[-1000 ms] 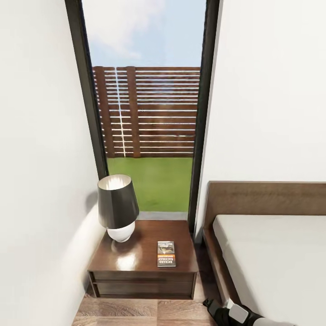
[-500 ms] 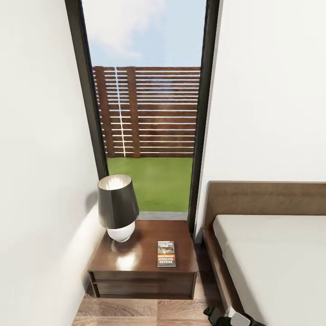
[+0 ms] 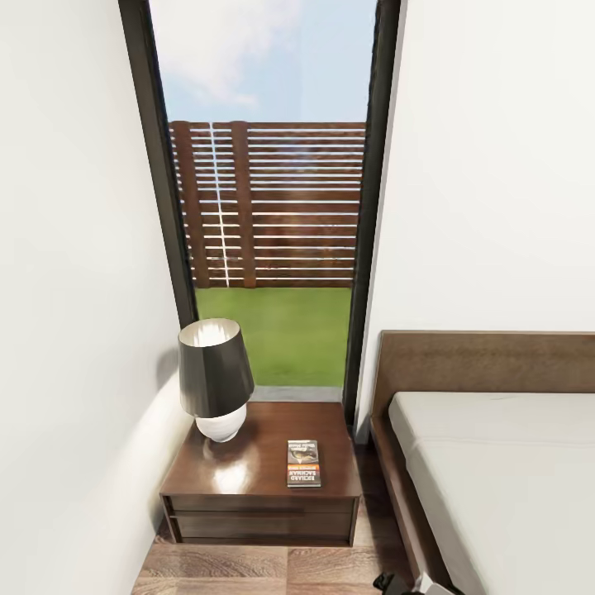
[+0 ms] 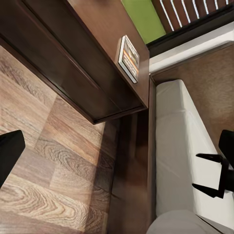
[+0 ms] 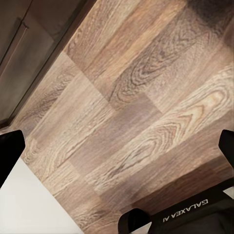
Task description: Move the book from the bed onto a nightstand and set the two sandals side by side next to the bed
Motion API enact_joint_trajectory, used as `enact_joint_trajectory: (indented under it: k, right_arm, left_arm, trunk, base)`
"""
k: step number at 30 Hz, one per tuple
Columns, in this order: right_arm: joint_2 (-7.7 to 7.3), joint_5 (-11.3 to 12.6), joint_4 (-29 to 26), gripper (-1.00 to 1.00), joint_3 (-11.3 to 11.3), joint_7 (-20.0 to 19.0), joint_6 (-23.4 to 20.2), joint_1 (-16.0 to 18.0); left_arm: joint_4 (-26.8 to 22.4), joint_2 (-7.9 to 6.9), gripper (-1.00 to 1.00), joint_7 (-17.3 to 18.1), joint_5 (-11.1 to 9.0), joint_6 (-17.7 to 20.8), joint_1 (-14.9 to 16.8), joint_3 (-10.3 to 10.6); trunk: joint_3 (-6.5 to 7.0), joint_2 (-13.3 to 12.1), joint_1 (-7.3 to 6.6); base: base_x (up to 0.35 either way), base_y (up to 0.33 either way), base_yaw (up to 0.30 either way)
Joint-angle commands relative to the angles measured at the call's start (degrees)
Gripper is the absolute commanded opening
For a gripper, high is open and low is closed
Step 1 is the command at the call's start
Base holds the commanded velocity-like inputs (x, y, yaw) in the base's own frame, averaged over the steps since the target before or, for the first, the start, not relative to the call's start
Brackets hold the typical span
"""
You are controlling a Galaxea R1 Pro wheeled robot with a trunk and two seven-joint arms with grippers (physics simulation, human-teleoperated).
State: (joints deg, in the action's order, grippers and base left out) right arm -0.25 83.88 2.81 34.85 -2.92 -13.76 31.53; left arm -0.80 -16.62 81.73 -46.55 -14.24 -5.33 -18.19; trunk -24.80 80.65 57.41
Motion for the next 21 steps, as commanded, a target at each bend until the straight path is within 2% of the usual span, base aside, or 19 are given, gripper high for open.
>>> enact_joint_trajectory:
  k: [1, 21]
  right_arm:
    - [0.02, 0.4, 0.2, 1.00, 0.5, -0.3, -0.2, 0.0]
    - [0.18, 0.4, 0.2, 1.00, 0.6, -0.2, -0.4, -1.1]
  left_arm:
    - [-0.1, 0.01, 1.00, 0.1, 0.4, -0.4, 0.0, -0.4]
    - [-0.1, 0.01, 1.00, 0.1, 0.4, -0.4, 0.0, -0.5]
  trunk:
    - [-0.05, 0.0, 0.00]
    - [-0.05, 0.0, 0.00]
  base:
    - [0.000, 0.000, 0.000]
    - [0.000, 0.000, 0.000]
